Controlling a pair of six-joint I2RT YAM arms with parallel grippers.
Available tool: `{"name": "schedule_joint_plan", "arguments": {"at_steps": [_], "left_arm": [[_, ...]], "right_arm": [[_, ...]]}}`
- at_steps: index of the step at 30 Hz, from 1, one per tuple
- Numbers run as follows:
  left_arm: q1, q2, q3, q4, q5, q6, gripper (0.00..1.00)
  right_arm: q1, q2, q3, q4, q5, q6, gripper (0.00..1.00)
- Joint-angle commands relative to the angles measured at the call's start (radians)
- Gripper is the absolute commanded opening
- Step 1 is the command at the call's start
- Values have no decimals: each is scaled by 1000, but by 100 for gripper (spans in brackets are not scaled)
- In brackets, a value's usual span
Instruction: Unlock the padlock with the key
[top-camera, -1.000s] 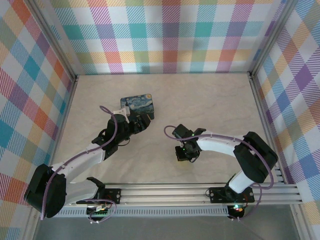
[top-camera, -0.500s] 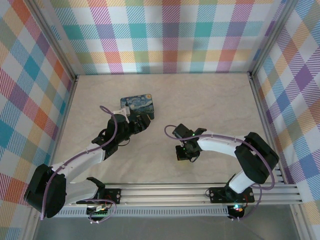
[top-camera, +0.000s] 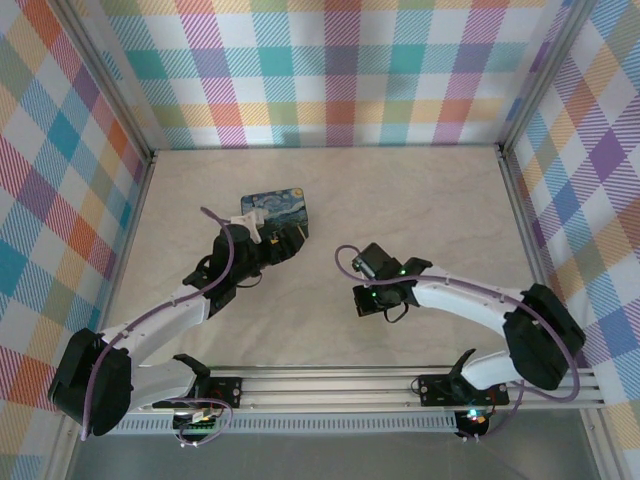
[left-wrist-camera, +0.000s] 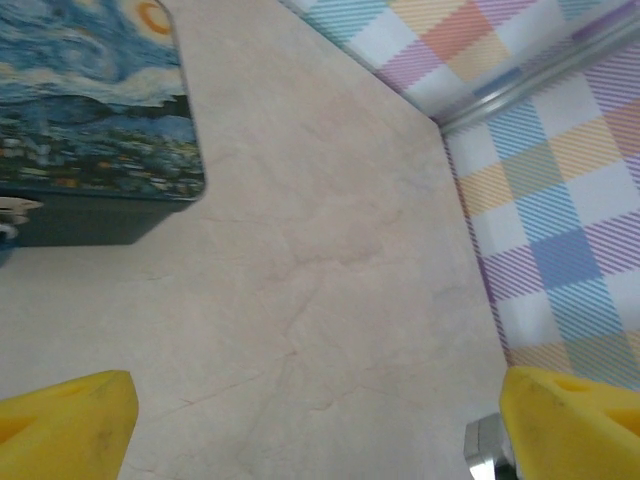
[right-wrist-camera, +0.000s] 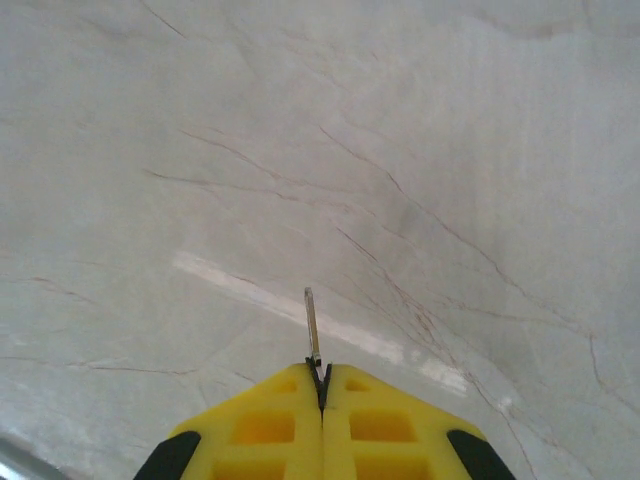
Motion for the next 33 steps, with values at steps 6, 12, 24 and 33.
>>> {"name": "schedule_joint_plan", "arguments": {"at_steps": [6, 12, 24, 33], "left_arm": [[-15, -34, 76, 112, 185, 34, 87], [-40, -44, 129, 133, 257, 48, 82], [-126, -18, 249, 122, 298, 83, 78], [-162, 28, 304, 84, 318, 116, 66]], "right_arm": [[-73, -170, -2, 162, -134, -170, 0], [-158, -252, 21, 275, -255, -208, 0], [-181, -303, 108, 478, -400, -253, 0], [-179, -301, 129, 549, -437, -231, 0]]}}
